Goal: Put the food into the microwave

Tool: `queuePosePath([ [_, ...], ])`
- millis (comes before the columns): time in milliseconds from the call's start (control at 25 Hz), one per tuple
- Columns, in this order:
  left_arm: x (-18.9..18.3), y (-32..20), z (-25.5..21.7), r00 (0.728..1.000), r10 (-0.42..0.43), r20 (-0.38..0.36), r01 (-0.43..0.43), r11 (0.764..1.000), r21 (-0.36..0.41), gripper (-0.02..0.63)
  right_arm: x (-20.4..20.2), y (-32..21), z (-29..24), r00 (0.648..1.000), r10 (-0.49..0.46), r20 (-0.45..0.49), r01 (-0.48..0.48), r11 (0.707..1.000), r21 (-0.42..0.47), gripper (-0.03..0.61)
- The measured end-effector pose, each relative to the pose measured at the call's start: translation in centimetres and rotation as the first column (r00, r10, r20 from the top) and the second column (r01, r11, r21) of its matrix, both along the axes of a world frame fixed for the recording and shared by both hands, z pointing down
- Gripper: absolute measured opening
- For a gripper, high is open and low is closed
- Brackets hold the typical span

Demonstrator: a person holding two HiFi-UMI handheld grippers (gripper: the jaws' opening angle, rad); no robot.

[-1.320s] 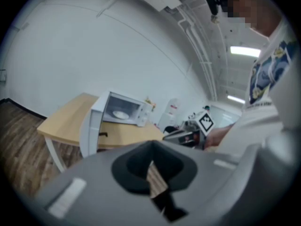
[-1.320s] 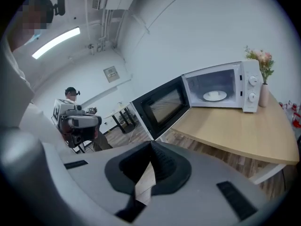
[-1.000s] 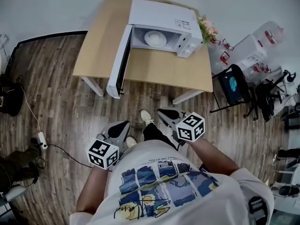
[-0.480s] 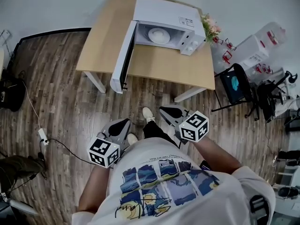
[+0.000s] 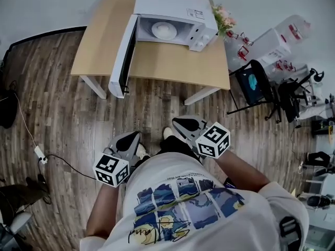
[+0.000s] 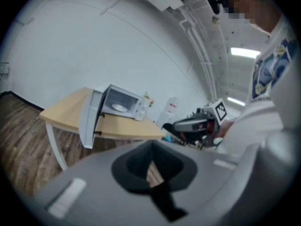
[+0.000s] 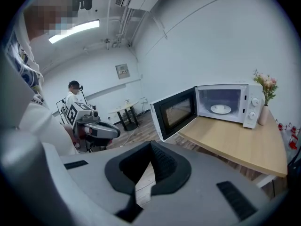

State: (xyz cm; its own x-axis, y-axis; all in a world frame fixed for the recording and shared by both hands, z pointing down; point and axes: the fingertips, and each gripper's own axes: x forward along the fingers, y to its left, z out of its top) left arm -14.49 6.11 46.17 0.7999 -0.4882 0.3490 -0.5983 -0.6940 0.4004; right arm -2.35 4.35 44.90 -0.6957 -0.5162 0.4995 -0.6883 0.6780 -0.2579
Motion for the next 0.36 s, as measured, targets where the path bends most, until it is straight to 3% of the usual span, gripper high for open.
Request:
queuePosePath([
  [360, 4.8, 2.0, 0.2, 0.999, 0.022, 0.048, -0.021, 1.000, -0.008, 0.008, 4.5, 2.5, -1.0, 1.000, -0.008, 0.024, 0.007, 1.000, 0.029, 0.005],
])
